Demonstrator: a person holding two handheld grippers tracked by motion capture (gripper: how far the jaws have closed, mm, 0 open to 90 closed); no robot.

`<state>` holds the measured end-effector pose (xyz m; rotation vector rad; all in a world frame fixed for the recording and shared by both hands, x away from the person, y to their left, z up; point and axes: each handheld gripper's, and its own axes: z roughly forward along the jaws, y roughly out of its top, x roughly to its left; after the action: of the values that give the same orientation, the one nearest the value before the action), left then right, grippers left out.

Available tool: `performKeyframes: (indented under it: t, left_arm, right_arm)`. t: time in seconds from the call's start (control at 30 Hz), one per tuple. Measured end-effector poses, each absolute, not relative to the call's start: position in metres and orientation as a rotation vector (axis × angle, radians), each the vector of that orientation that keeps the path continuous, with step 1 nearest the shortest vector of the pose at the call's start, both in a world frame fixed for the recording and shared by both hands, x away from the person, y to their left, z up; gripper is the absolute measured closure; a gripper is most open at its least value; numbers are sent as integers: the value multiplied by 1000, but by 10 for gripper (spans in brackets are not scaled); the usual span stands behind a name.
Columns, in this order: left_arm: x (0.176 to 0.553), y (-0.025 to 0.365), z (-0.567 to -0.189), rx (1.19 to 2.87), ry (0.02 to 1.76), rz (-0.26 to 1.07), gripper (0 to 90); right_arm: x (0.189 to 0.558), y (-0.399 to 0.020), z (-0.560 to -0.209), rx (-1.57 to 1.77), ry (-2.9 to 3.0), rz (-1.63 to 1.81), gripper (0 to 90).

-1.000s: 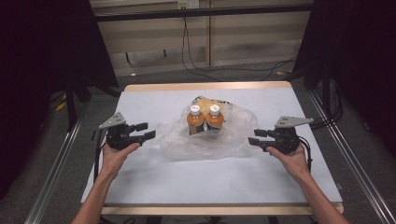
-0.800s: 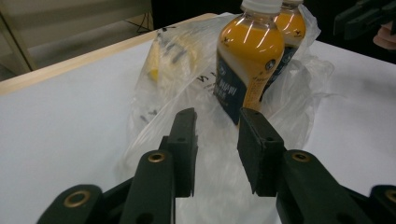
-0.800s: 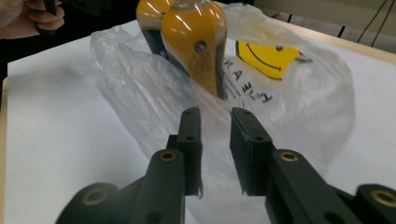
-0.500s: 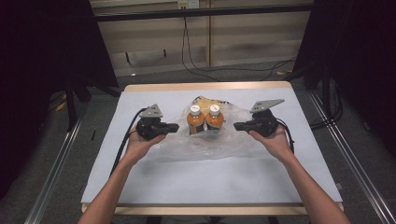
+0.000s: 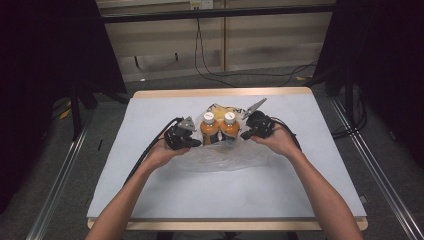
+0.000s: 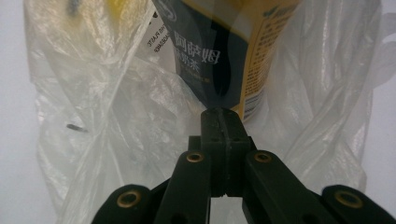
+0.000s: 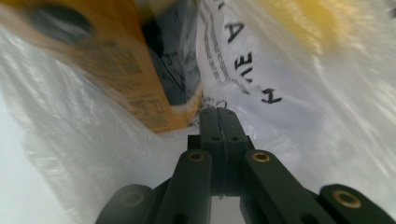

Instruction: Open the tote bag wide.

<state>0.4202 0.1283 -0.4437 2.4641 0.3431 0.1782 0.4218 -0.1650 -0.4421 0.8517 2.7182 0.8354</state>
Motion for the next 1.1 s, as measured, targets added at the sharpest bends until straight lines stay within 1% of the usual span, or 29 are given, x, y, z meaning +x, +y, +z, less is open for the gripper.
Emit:
performKeyframes:
  t: [0.13,0.23,0.47,0.6,0.67,0.77,0.8,0.93,1.07,1.1]
  left_arm:
    - [416,125,-453,2478,338,146,900]
    - [417,124,-456,2493,335,154,900]
    - [417,126,-465,2514,352,137,900]
    - [419,129,-467,2531,351,167,900]
    - [420,130,-464,2574,328,217,900]
    - [421,134,-463,2595,334,238,900]
    - [422,135,-463,2614,317,264,900]
    - [425,140,-463,2615,320,265,900]
    - [426,141,-460,2669,295,305,900]
    - [426,142,-460,2673,312,302,900]
  right_arm:
    - [427,-163,-455,883,2748,831,900]
    - [426,-162,-461,874,2780,798,900]
    - [424,-165,-464,854,2793,753,900]
    - [422,-166,-463,843,2802,732,900]
    - [422,-167,-463,825,2807,722,900]
    - [421,-171,-462,808,2811,709,900]
    - [420,-171,-462,805,2811,705,900]
    - [418,-172,-461,767,2819,670,900]
    - [415,-174,-460,759,2825,627,900]
    - [415,-175,-459,752,2829,614,900]
